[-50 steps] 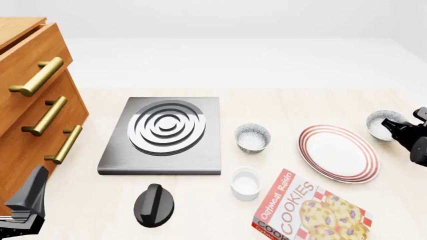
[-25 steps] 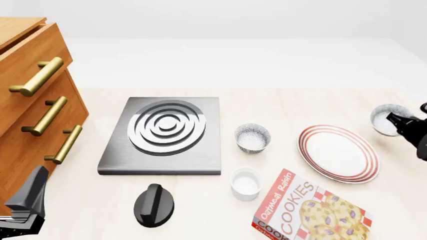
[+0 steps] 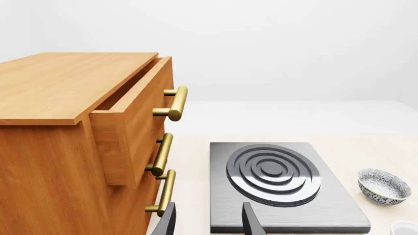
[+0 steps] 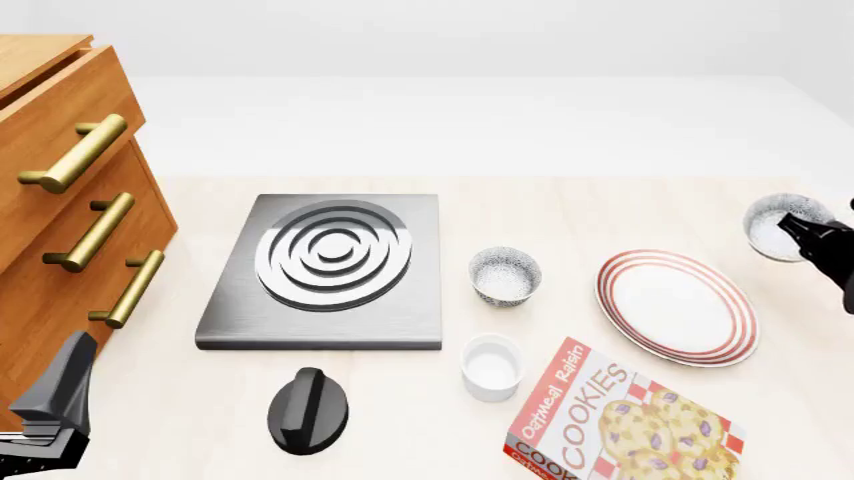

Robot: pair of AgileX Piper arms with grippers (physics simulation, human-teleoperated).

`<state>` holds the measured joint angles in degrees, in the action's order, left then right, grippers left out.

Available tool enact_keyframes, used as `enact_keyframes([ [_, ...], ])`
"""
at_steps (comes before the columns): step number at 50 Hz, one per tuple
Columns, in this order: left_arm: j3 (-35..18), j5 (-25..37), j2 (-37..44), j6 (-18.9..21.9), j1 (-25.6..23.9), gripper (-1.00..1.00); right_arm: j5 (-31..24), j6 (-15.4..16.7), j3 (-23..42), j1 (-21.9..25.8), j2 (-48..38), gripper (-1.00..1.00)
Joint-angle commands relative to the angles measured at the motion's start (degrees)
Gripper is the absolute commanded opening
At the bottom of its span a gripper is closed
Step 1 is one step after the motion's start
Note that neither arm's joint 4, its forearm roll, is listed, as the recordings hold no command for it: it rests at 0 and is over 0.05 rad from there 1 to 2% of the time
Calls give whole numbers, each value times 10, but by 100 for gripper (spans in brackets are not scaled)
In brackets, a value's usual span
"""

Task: Pick the akita bowl next to the plate and place it on the plate.

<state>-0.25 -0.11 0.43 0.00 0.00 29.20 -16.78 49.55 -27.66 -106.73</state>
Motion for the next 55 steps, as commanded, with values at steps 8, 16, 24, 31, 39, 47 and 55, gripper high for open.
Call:
enact_keyframes([
  [8, 0, 0, 0, 0, 0, 100, -5, -6, -24, 10, 45, -100],
  [16, 0, 0, 0, 0, 0, 100, -12, -9, -34, 12, 64, -100],
  [24, 0, 0, 0, 0, 0, 100, -13, -11, -48, 17, 80, -100],
  [31, 0, 0, 0, 0, 0, 100, -14, -12, -61, 23, 98, -100],
  [39, 0, 0, 0, 0, 0, 100, -10, -11, -77, 32, 112, -100],
  [47, 0, 0, 0, 0, 0, 100, -12, -14, -92, 46, 132, -100],
  [55, 0, 0, 0, 0, 0, 100, -9, -18, -104, 59, 139, -100],
])
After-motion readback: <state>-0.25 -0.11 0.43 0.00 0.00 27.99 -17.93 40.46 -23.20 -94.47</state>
